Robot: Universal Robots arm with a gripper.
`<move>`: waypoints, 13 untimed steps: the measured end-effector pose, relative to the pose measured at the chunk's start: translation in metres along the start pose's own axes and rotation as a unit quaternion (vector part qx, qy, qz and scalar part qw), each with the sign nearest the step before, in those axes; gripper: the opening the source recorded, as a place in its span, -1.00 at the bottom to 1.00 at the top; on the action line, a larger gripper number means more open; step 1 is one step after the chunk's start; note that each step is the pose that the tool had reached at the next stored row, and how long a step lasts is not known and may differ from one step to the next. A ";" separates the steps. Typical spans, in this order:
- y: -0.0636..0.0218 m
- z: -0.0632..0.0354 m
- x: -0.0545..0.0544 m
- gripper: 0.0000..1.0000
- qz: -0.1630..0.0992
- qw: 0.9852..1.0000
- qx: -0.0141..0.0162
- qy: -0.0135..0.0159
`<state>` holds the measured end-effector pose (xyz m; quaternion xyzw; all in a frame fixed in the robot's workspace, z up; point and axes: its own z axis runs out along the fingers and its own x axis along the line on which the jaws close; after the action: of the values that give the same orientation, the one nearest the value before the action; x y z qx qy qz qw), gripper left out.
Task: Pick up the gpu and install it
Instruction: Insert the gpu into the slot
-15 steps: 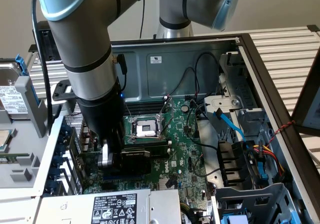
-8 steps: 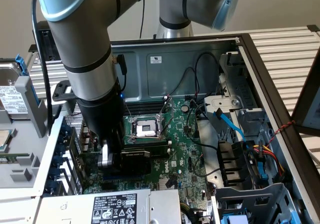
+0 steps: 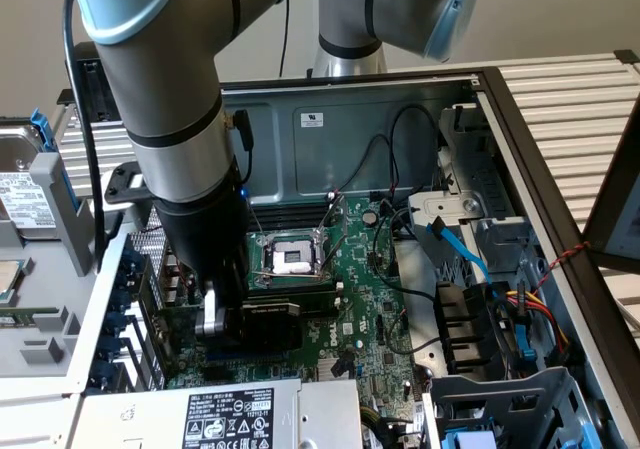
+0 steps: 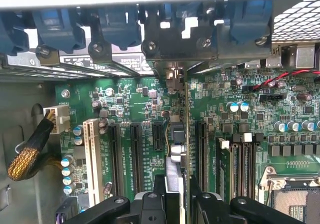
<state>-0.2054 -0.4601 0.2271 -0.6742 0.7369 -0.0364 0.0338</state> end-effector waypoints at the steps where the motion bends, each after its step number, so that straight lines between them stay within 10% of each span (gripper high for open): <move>1: 0.0000 0.0001 0.000 -0.44 0.000 1.000 0.000 0.000; 13: 0.0001 0.0001 0.000 -0.44 0.000 1.000 0.000 0.000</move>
<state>-0.2055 -0.4601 0.2271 -0.6741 0.7370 -0.0363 0.0339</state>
